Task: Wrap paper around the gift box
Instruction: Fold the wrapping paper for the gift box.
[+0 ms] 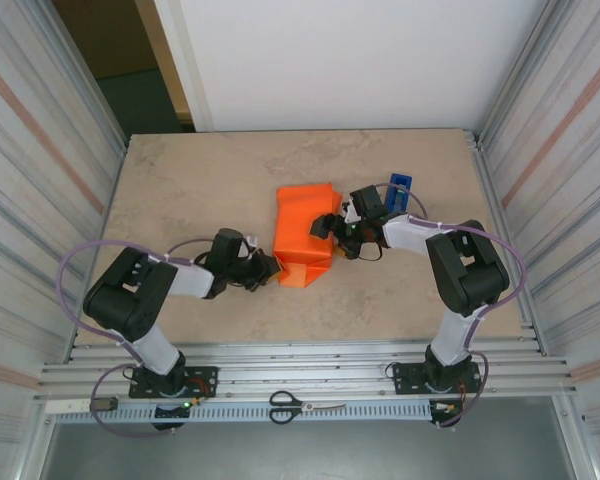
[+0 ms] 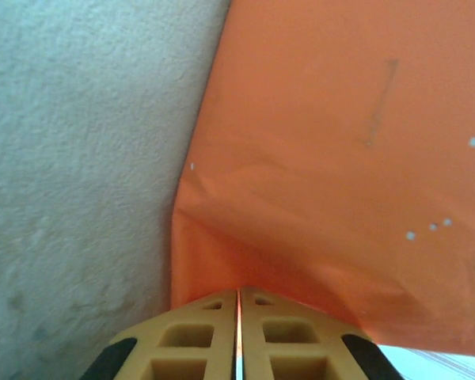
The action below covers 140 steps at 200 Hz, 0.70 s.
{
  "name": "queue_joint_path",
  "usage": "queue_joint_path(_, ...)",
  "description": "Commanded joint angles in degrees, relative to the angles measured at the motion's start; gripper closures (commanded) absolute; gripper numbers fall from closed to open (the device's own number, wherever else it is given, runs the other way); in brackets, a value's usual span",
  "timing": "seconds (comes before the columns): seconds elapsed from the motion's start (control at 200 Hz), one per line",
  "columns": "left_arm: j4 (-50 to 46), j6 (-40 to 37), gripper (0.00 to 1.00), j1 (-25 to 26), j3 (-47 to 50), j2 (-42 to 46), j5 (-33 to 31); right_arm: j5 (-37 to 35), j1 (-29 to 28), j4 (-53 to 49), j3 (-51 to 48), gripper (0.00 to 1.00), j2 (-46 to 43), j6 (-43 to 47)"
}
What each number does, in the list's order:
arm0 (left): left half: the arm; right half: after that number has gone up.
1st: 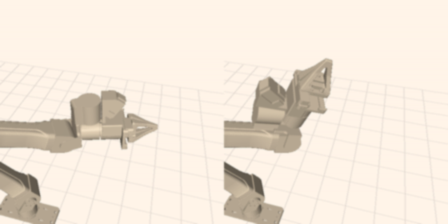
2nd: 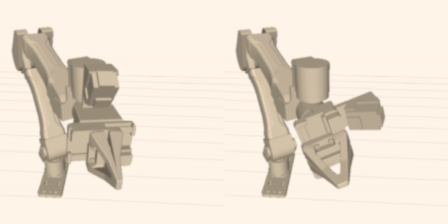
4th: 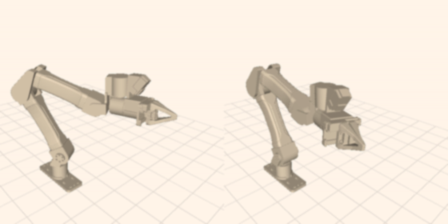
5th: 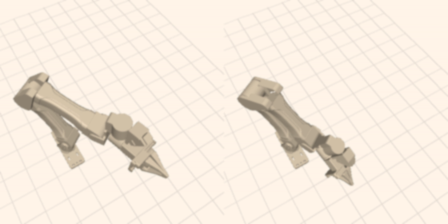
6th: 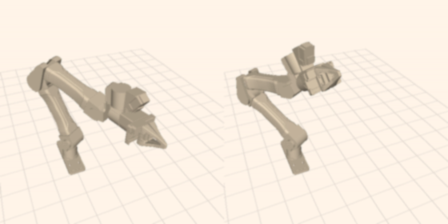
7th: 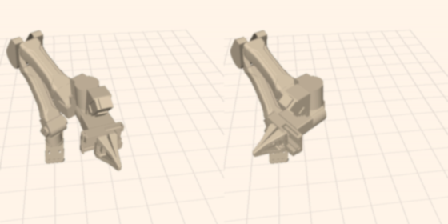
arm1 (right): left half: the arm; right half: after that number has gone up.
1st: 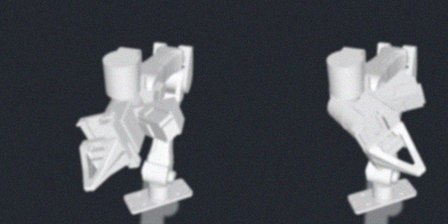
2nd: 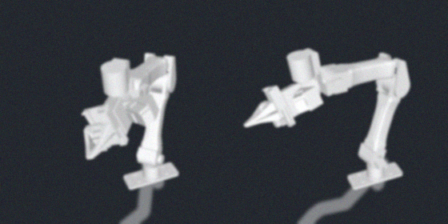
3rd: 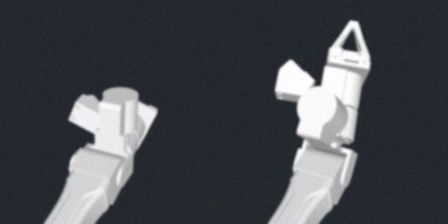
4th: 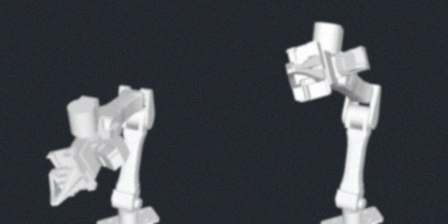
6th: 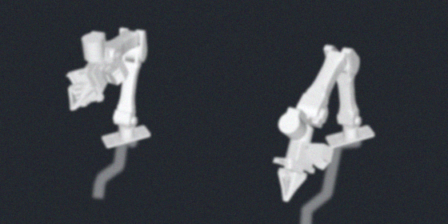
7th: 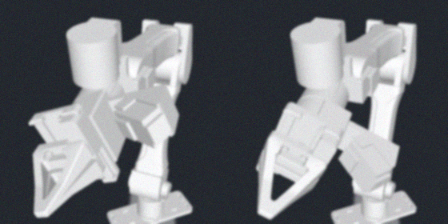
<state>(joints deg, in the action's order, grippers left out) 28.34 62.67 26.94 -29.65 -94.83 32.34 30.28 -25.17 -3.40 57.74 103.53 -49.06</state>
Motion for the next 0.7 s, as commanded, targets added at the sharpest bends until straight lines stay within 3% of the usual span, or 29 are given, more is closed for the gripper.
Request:
queue_joint_path(0.0,2.07,1.55,0.91,0.65,-0.67,-0.16,-2.26,-1.51,-0.67,-2.16,-1.66,0.15,2.12,-0.86)
queue_joint_path(0.301,5.57,4.02,0.9,2.93,-1.87,-2.13,-5.41,-1.02,-1.0,-1.68,-1.57,0.15,2.62,-1.21)
queue_joint_path(0.696,11.27,9.62,0.9,6.58,-0.32,-3.43,-14.84,-0.49,-1.2,-1.61,-1.41,0.15,2.82,-1.57)
